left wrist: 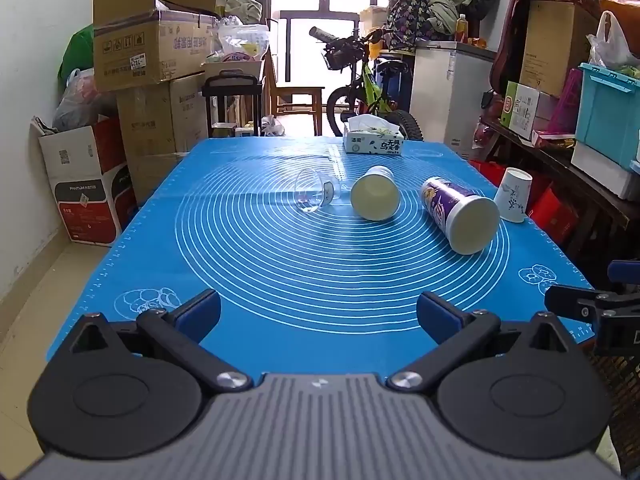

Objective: Flip cup upside down

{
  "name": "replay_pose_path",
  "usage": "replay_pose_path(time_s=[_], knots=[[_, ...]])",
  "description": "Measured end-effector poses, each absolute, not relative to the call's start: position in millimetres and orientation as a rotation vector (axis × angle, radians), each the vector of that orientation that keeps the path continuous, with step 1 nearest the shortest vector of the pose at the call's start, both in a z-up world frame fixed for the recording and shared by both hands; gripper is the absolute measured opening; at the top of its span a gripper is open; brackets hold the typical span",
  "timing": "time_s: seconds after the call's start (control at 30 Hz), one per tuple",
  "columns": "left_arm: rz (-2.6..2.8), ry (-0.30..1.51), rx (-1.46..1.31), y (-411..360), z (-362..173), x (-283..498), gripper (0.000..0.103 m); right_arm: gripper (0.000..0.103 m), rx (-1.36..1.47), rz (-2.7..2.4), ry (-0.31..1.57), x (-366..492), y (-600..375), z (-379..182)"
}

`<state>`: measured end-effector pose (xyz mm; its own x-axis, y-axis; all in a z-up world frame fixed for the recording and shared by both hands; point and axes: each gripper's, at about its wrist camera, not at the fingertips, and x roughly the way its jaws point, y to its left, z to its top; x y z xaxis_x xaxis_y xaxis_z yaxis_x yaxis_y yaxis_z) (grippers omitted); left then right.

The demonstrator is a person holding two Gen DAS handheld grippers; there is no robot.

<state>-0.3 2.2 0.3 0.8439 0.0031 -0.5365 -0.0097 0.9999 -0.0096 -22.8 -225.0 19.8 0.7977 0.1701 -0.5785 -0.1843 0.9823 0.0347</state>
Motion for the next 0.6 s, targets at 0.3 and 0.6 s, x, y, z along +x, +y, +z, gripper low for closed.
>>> replay_pose_path(time_s=[0.3, 0.6], knots=[[0.002, 0.566, -0.004, 4.0, 0.7, -0.1, 0.103, 0.101, -0.024, 0.19, 0.619, -22.8, -225.1, 19.4], [-0.004, 0.562, 0.005, 0.4, 0.2, 0.4, 0.103, 0.101, -0.021, 0.19, 0.626, -20.4, -224.7, 17.0]])
